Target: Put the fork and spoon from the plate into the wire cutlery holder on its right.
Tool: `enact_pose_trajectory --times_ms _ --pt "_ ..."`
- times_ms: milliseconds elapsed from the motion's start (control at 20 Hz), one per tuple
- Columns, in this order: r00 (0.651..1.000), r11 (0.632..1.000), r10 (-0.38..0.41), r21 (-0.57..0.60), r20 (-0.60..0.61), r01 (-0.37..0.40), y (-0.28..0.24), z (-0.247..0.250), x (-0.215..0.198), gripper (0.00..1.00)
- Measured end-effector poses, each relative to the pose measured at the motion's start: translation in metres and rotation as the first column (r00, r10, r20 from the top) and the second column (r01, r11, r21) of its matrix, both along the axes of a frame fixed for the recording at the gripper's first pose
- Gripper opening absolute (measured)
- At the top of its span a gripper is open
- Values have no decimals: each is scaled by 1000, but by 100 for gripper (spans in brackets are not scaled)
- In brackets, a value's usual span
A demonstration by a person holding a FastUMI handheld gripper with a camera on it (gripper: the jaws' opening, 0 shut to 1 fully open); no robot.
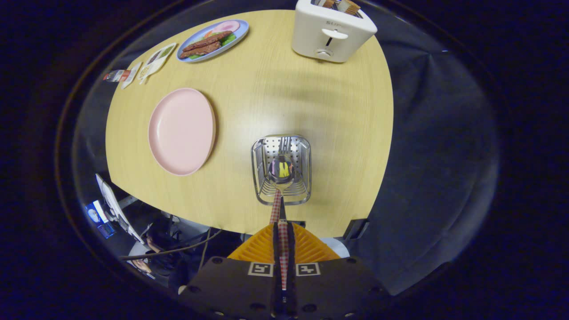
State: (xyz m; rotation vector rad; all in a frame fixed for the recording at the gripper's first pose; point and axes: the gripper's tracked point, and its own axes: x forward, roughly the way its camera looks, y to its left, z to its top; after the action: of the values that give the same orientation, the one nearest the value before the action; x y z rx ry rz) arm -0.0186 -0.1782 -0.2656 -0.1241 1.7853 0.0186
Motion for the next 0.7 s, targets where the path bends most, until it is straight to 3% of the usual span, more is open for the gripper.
enact_pose_trajectory --times_ms 250,700 --pt "997 999 -29 -16 -71 28 8 -9 12 4" --pt "994 997 -72 -18 -83 71 8 -30 34 8"
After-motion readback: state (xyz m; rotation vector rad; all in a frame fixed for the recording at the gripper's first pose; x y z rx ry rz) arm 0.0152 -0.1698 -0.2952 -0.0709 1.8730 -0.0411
